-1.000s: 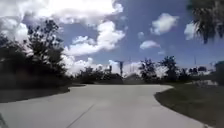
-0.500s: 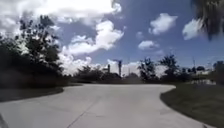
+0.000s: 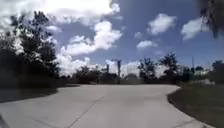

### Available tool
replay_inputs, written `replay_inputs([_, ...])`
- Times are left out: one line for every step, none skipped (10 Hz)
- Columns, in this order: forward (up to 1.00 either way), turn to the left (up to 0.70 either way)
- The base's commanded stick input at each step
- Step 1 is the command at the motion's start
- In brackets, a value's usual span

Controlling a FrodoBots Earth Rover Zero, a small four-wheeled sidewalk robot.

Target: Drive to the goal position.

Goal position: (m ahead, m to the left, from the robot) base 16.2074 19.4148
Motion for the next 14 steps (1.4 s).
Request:
replay_inputs([1.0,0.0])
replay_inputs([1.0,0.0])
replay_inputs([1.0,0.0])
replay_inputs([1.0,0.0])
replay_inputs([1.0,0.0])
replay_inputs([1.0,0.0])
replay_inputs([1.0,0.0])
replay_inputs([1.0,0.0])
replay_inputs([1.0,0.0])
replay_inputs([1.0,0.0])
replay_inputs([1.0,0.0])
replay_inputs([1.0,0.0])
replay_inputs([1.0,0.0])
replay_inputs([1.0,0.0])
